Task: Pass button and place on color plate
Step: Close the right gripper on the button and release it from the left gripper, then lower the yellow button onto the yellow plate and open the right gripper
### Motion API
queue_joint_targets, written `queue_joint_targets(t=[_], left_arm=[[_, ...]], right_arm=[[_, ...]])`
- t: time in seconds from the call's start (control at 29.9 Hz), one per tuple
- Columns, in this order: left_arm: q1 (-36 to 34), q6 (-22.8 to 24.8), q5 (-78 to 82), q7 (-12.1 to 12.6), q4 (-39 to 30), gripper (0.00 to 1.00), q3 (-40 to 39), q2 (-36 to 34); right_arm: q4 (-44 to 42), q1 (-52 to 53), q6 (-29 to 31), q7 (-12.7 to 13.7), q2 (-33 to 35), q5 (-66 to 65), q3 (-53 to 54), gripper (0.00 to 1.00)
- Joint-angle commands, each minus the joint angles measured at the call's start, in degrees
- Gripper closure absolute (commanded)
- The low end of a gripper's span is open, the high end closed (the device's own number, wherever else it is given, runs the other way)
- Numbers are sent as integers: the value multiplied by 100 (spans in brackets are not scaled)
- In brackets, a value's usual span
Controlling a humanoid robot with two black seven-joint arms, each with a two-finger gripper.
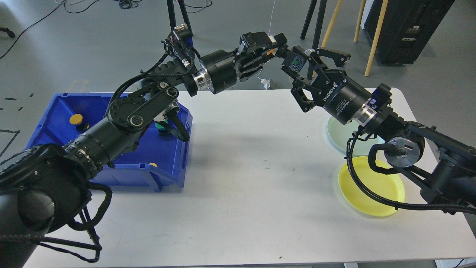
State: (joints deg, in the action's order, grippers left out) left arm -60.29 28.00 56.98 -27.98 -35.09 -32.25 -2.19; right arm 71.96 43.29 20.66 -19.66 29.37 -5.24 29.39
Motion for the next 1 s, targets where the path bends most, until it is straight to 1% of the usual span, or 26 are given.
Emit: queue_joint_targets(t=[0.0,0.03,0.1,0.13,0.17,0.2,0.23,0.3,0.43,0.57,0.67,0.77,0.84,0.94,0.97], left_arm=[[0,0,-20,-2,-6,85,-1,8],[0,0,-29,-2,-6,77,-1,8],[9,0,-134,-2,-6,40,-1,17],[18,0,-300,-2,-6,18,-1,25],[44,0,-484,-2,-6,13,-1,17],[44,0,-590,-2,2,11,8,17],[44,0,-687,-2,11,5,8,17],[62,0,-767,-2,81,3,8,-53],[123,0,-942,-2,117,3,-141,-273],[114,0,-1101,-2,73,3,-247,-615],[123,0,-1136,-2,-41,3,-169,-1150],[211,0,-1031,-2,-479,4,42,-1792],[211,0,-777,-2,-892,3,401,-2380],[132,0,126,-2,-1376,3,894,-3198],[80,0,608,-2,-1473,3,1009,-3435]], right_arm=[[3,-22,-124,6,-2,6,14,100],[11,-31,-133,6,-2,6,32,100],[11,-92,-168,6,-2,23,84,100],[11,-127,-211,6,7,24,102,100],[11,-162,-264,6,7,32,128,100],[20,-198,-291,6,7,50,163,100],[20,-259,-317,6,7,76,233,100],[38,-487,-335,6,16,103,487,100],[222,-1391,-484,24,-2,365,1217,100],[783,-2769,-1063,15,-37,1550,1814,100],[1302,-4000,-1468,-11,-81,2175,2306,100],[1409,-5003,-1705,-11,-299,2431,2834,100],[1374,-5321,-1907,6,-493,2650,3019,100],[1365,-5454,-2197,6,-538,2906,3011,100],[1356,-5454,-2268,6,-573,2932,3020,95]])
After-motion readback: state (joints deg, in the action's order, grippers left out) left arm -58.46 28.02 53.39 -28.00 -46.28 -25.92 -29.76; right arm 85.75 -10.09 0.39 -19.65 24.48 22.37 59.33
